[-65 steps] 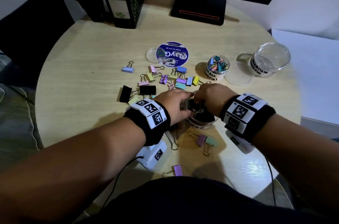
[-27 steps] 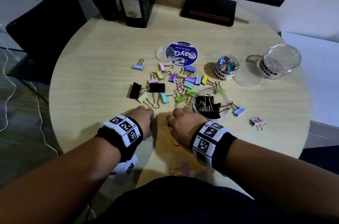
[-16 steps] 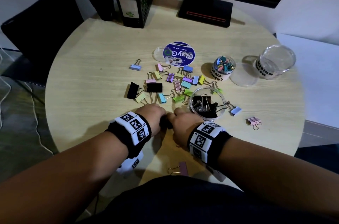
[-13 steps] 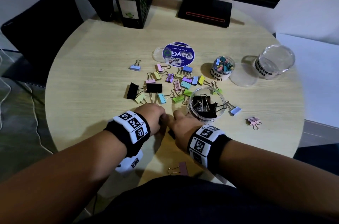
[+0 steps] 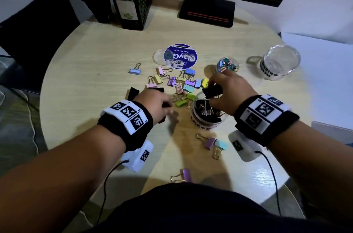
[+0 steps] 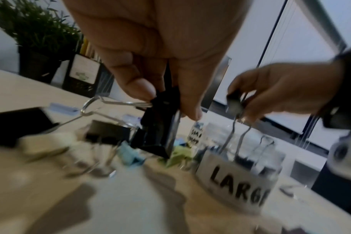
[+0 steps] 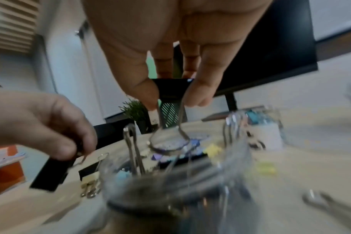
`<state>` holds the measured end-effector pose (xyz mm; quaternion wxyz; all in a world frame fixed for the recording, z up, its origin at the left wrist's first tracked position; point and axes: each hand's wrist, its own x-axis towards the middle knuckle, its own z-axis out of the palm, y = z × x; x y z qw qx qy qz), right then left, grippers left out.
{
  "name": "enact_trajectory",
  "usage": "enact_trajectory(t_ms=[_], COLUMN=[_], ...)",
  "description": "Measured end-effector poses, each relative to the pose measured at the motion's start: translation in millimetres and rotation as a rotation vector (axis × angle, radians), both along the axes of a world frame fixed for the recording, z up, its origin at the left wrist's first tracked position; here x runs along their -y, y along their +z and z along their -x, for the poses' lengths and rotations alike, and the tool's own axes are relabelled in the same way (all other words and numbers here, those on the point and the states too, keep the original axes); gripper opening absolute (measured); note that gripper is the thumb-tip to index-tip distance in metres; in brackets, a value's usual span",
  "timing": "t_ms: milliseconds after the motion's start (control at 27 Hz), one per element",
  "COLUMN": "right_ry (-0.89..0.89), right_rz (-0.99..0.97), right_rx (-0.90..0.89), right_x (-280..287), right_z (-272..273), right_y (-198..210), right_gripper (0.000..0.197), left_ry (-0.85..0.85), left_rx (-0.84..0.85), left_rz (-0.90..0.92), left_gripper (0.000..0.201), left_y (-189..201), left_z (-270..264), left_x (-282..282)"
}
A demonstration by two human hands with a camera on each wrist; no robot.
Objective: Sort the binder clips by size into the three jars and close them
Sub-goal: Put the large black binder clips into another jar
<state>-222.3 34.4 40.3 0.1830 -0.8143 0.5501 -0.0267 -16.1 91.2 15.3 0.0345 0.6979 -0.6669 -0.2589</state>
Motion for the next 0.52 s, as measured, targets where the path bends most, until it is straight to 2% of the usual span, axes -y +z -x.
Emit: enact_trajectory(t_ms=[74, 223, 334, 408, 519], right_ry=[0.036, 0.208, 0.227, 0.167, 0.092], right_rz=[-0.043, -0.083, -0.094, -0.041, -0.038], right_rx=[-0.010, -0.222, -0.254, -0.112, 0.295], right_x=[2.5, 8.1, 11.0, 9.5, -3.3], right_z=[0.1, -2.7, -0.9, 3.3, 7.2], right_y=[-11.3, -24.4, -23.6, -13.2, 6.8], right_gripper=[0.041, 0.036, 0.036, 0.042, 0.048], left_ry=[0.006, -0.008, 0.006, 0.013, 0.035], left_rx=[-0.037, -0.092, -0.173, -0.235, -0.319], left_rz=[0.053, 0.139, 0.171, 0.204, 0.250], left_gripper=[0.024, 0.025, 0.019, 0.015, 0.012], left_y=[11.9, 22.2, 26.8, 31.6, 36.2], left_z=[9.6, 22.7, 29.1, 32.3, 40.2], left_x=[5.8, 15.8, 20.8, 22.8, 26.1])
